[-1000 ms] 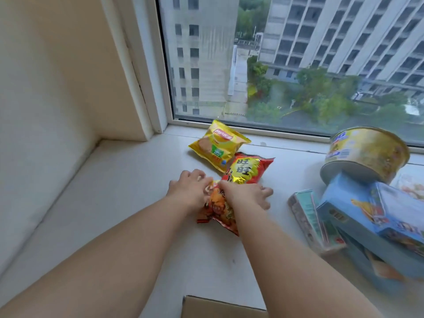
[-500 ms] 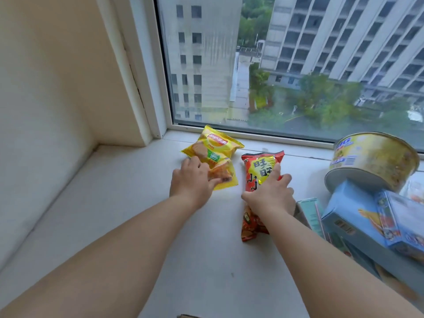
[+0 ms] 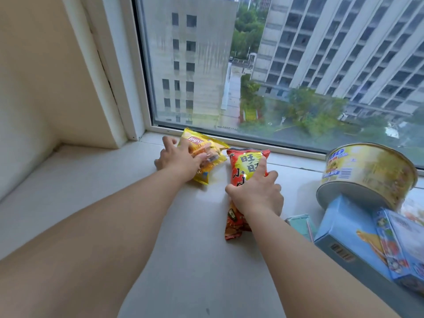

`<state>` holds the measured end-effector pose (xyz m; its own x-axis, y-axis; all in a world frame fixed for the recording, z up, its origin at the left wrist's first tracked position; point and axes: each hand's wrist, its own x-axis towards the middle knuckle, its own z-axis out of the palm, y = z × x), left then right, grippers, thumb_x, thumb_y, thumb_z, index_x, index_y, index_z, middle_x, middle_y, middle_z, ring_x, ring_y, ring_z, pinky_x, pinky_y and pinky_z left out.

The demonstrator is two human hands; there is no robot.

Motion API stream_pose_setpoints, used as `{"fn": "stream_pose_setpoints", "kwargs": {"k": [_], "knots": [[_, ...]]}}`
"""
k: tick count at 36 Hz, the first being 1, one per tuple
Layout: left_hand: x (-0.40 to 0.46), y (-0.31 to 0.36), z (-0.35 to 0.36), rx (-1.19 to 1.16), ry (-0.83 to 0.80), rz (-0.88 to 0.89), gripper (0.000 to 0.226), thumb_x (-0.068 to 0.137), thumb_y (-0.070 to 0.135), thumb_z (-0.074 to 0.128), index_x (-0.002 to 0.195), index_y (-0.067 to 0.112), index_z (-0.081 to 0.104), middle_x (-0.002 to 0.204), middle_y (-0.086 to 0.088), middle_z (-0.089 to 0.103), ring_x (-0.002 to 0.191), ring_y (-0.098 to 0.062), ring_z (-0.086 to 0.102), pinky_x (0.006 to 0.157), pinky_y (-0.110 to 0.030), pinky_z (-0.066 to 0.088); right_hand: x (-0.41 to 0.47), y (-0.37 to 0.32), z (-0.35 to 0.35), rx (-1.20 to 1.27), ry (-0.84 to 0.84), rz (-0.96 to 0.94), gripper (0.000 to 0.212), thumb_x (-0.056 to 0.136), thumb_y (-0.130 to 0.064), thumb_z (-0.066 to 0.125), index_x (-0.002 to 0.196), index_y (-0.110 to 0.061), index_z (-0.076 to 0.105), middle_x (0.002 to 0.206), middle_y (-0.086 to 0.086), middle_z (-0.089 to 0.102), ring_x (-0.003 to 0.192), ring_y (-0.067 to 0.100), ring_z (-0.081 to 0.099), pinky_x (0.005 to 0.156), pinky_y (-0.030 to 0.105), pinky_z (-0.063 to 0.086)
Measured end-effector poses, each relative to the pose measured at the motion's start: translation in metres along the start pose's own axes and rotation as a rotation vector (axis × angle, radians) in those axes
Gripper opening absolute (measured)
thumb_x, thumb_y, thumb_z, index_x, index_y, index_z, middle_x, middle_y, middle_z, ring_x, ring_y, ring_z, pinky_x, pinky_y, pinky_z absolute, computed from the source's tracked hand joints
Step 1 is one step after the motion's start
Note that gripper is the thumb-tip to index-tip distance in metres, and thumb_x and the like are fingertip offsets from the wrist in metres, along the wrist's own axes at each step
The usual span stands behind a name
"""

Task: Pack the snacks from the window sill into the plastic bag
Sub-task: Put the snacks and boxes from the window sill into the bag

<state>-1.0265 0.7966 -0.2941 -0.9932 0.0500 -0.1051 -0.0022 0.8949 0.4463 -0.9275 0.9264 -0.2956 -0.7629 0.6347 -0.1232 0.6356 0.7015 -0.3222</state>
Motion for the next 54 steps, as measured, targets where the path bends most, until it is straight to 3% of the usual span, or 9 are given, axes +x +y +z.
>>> {"fn": "stream_pose_setpoints", "kwargs": {"k": [6,10,13,22,27,32,36,45,54], "knots": [[0.019,0.006,-0.004,-0.055,-0.117,-0.143,0.12,0.071,0.058,0.072,0.15,0.025,-0.012,0.147,-0.015,0.032,0.131,-0.035,0.04,0.105,-0.045,0.036,0.006,-0.004,0.003,-0.011,0.005,-0.009,0.106,0.074,-0.054,0.063,0.15,-0.023,-0.003,0.133,0.01,0.031,0.116,0.032,0.043,0.089,0.038,0.041],[0.021,0.006,-0.002,-0.016,-0.09,-0.178,0.099,0.062,0.054,0.079,0.137,0.01,0.031,0.132,-0.011,0.051,0.124,-0.03,0.048,0.098,-0.038,0.042,0.006,-0.003,0.001,-0.001,-0.004,-0.01,0.104,0.075,-0.051,0.064,0.15,-0.024,-0.004,0.134,0.01,0.03,0.117,0.033,0.042,0.088,0.038,0.041],[0.011,0.003,-0.005,-0.014,-0.095,-0.175,0.086,0.06,0.055,0.081,0.124,0.011,0.044,0.126,-0.009,0.055,0.119,-0.029,0.051,0.096,-0.037,0.04,-0.001,-0.001,0.0,0.018,-0.007,-0.015,0.101,0.076,-0.045,0.063,0.149,-0.026,-0.005,0.133,0.01,0.03,0.116,0.033,0.042,0.087,0.039,0.042],[-0.061,-0.017,-0.015,0.025,-0.166,-0.223,0.081,0.059,0.06,0.078,0.116,0.013,0.045,0.117,-0.007,0.059,0.112,-0.026,0.055,0.089,-0.035,0.039,-0.067,0.001,-0.011,-0.089,-0.129,-0.06,0.096,0.082,-0.037,0.058,0.149,-0.029,-0.01,0.129,0.013,0.032,0.111,0.029,0.046,0.088,0.035,0.044],[-0.124,-0.027,-0.041,-0.002,-0.22,-0.296,0.076,0.058,0.057,0.078,0.113,0.015,0.048,0.114,-0.004,0.061,0.111,-0.024,0.057,0.093,-0.035,0.042,-0.117,0.008,-0.04,0.105,-0.274,0.055,0.092,0.081,-0.031,0.057,0.149,-0.032,-0.004,0.127,0.01,0.036,0.113,0.028,0.049,0.088,0.035,0.045],[-0.157,-0.021,-0.086,-0.214,-0.219,-0.298,0.061,0.054,0.057,0.078,0.098,0.02,0.054,0.096,0.0,0.066,0.092,-0.023,0.064,0.085,-0.036,0.053,-0.151,0.006,-0.086,0.21,-0.233,-0.001,0.092,0.081,-0.026,0.057,0.149,-0.035,-0.005,0.12,0.006,0.038,0.104,0.024,0.05,0.074,0.029,0.038],[-0.187,-0.007,-0.134,-0.491,-0.248,-0.223,0.032,0.061,0.036,0.085,0.075,0.025,0.058,0.081,0.001,0.066,0.084,-0.02,0.066,0.081,-0.034,0.056,-0.177,0.001,-0.134,0.292,-0.209,-0.026,0.091,0.083,-0.027,0.055,0.148,-0.037,-0.008,0.12,0.007,0.039,0.103,0.026,0.052,0.076,0.031,0.038],[-0.291,0.021,-0.214,-0.807,-0.281,-0.171,0.066,0.034,0.032,0.084,0.095,0.011,0.068,0.085,-0.007,0.073,0.078,-0.025,0.071,0.081,-0.043,0.058,-0.278,0.014,-0.218,0.485,-0.091,0.009,0.087,0.083,-0.027,0.055,0.148,-0.036,-0.002,0.104,0.002,0.035,0.099,0.026,0.051,0.073,0.029,0.034],[-0.408,0.024,-0.244,-0.789,-0.246,-0.02,0.044,0.044,0.036,0.082,0.083,0.025,0.066,0.077,0.004,0.072,0.072,-0.015,0.07,0.074,-0.035,0.059,-0.382,0.066,-0.256,0.619,0.048,-0.015,0.091,0.078,-0.028,0.063,0.147,-0.04,0.003,0.125,0.005,0.044,0.105,0.024,0.052,0.081,0.035,0.048]]}}
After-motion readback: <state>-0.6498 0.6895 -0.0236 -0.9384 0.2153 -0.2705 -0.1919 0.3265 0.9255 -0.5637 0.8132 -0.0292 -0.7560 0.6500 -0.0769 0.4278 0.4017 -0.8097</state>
